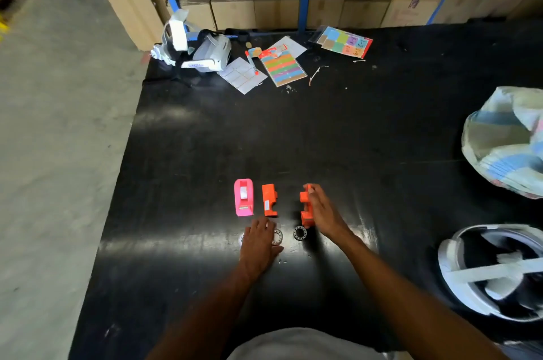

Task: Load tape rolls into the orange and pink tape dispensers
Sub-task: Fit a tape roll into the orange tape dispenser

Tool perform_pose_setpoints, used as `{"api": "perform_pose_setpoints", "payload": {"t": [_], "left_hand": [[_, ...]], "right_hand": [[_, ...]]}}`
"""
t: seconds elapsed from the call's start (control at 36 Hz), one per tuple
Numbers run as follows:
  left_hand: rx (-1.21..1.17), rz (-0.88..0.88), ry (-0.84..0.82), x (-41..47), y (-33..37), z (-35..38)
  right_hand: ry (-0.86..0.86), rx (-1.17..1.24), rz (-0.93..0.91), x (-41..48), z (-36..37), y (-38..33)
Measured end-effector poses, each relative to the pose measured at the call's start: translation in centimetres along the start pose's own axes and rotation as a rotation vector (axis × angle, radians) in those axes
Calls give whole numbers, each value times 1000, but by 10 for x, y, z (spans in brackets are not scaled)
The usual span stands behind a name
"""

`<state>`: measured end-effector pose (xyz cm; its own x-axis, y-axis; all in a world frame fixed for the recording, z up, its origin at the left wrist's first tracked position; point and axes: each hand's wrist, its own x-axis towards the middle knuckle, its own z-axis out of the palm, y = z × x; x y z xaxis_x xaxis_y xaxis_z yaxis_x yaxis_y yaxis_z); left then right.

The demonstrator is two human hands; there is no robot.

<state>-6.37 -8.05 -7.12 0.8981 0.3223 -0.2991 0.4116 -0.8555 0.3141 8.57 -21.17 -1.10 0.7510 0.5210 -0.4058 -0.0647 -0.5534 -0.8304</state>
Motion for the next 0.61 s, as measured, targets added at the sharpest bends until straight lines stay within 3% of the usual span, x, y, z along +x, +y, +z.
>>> {"api": "perform_pose_setpoints", "payload": {"t": [0.08,0.25,0.61], "left_hand": [[-48,-17,-8,-1,4,-1],[-381,-78,56,-6,12,-22],[-581,-69,196,-13,27,-64]], "right_hand": [[-25,-12,-2,-5,-1,0],[-27,-12,-25,-16,-4,-4],[-73,-33,-76,-31,16,-6]]}}
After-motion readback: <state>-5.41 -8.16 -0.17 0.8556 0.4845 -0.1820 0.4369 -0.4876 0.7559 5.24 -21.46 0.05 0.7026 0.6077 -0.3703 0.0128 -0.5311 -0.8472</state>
